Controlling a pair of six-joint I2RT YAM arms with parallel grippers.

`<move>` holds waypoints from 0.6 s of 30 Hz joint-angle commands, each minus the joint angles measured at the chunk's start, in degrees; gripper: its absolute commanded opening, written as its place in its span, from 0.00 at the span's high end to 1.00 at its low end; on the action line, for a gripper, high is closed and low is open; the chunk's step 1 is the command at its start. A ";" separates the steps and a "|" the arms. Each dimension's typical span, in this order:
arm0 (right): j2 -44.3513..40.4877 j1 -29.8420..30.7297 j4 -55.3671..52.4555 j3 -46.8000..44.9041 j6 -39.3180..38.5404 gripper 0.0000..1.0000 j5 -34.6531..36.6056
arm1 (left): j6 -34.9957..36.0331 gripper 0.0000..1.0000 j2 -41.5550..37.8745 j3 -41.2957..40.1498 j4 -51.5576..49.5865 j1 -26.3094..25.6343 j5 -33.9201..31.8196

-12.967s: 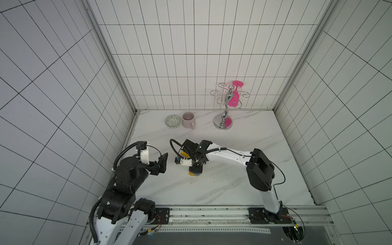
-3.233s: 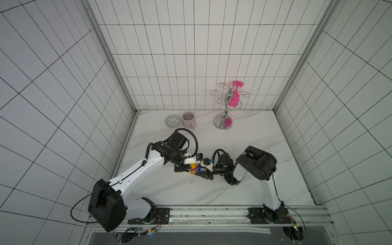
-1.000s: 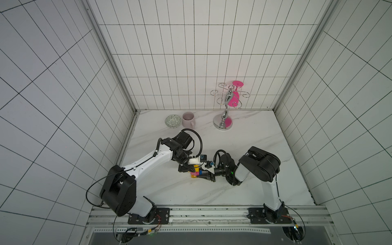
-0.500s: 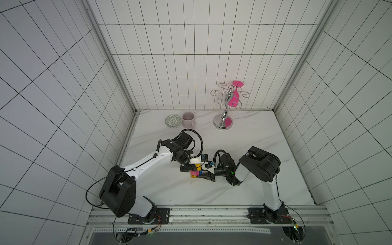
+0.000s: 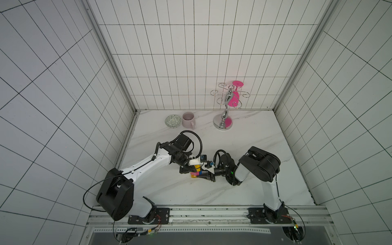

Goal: Assemble the letter s with lego
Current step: Assemble the lego brick with the lego brick.

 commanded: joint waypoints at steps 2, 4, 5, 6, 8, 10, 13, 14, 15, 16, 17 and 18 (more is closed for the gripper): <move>-0.22 -0.44 0.56 0.94 -0.71 0.79 -0.71 | -0.21 1.00 -1.11 -0.71 2.04 -0.14 0.13; -0.22 -0.31 0.56 1.00 -0.66 0.79 -0.69 | -0.04 1.00 -0.90 -0.52 1.93 -0.21 0.24; -0.22 -0.38 0.56 1.01 -0.61 0.79 -0.72 | 0.03 1.00 -0.86 -0.44 1.93 -0.19 0.29; -0.22 -0.33 0.56 1.03 -0.68 0.79 -0.69 | 0.05 1.00 -0.71 -0.29 1.88 -0.20 0.30; -0.13 -0.35 0.58 1.17 -0.58 0.79 -0.69 | 0.16 1.00 -0.58 -0.22 1.84 -0.19 0.44; -0.13 -0.37 0.65 1.21 -0.51 0.79 -0.70 | 0.22 1.00 -0.35 -0.15 1.84 -0.24 0.40; -0.13 -0.34 0.78 1.12 -0.52 0.79 -0.62 | 0.23 1.00 -0.24 -0.09 1.75 -0.30 0.66; -0.13 -0.30 0.85 1.19 -0.44 0.79 -0.70 | 0.23 1.00 -0.24 -0.09 1.75 -0.32 0.66; -0.11 -0.35 0.91 1.20 -0.43 0.80 -0.71 | 0.31 1.00 -0.16 -0.09 1.75 -0.35 0.74; -0.05 -0.37 0.99 1.21 -0.34 0.79 -0.74 | 0.31 1.00 -0.07 -0.09 1.81 -0.39 0.82; 0.03 -0.37 0.97 1.17 -0.34 0.80 -0.74 | 0.31 1.00 0.04 0.00 1.75 -0.42 0.88; 0.00 -0.36 1.00 1.21 -0.34 0.80 -0.77 | 0.39 1.00 0.13 0.00 1.84 -0.46 1.00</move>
